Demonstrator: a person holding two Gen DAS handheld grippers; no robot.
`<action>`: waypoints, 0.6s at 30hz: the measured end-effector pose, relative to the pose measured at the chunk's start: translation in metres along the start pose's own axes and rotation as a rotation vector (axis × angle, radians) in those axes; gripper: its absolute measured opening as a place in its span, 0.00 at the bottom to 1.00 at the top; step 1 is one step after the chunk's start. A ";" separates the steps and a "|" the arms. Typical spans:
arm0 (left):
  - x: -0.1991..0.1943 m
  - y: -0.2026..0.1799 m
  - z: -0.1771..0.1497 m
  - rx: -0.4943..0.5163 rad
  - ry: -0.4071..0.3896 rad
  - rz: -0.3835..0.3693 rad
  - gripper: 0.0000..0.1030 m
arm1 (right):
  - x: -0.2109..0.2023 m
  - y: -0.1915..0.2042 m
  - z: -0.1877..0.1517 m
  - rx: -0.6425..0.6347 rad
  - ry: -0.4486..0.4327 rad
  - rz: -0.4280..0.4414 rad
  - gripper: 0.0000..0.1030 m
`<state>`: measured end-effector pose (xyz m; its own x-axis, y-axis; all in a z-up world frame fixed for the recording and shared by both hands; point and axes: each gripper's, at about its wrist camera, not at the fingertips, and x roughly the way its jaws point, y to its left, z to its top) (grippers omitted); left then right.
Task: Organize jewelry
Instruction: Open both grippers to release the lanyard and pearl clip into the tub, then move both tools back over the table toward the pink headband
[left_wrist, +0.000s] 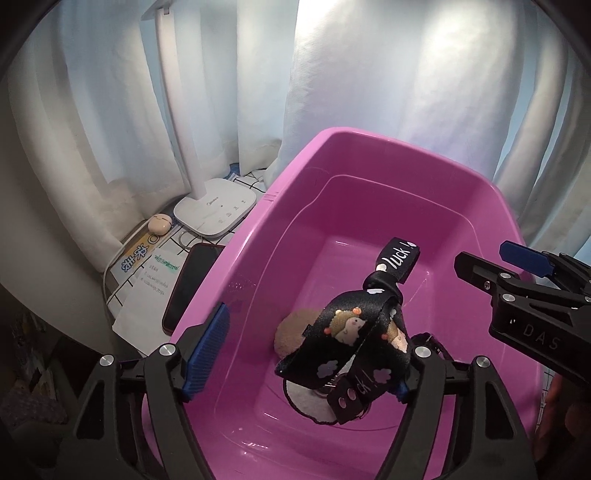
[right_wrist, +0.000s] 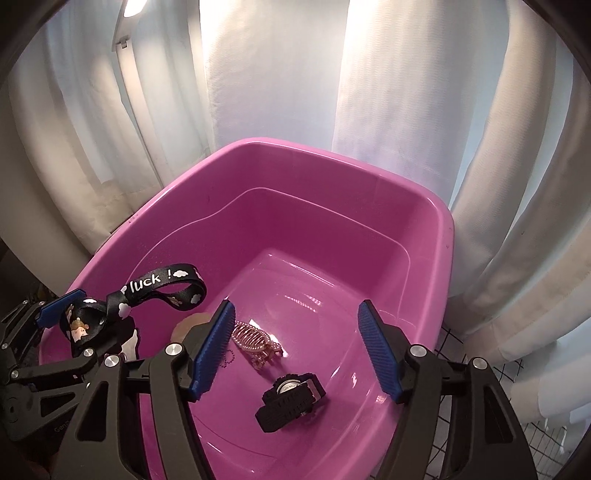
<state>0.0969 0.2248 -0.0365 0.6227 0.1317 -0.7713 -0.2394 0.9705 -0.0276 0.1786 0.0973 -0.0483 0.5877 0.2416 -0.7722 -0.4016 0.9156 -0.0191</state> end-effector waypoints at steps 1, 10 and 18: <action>-0.001 -0.001 0.000 0.001 -0.003 0.002 0.75 | -0.001 0.000 -0.001 0.001 -0.001 0.001 0.64; -0.015 0.001 -0.001 -0.025 -0.029 0.007 0.85 | -0.015 -0.004 -0.006 0.005 -0.027 -0.002 0.64; -0.034 0.007 0.000 -0.056 -0.067 0.002 0.86 | -0.037 -0.010 -0.013 0.029 -0.068 0.017 0.64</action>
<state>0.0738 0.2267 -0.0107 0.6704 0.1484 -0.7270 -0.2806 0.9577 -0.0632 0.1522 0.0754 -0.0277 0.6275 0.2778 -0.7273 -0.3925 0.9197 0.0127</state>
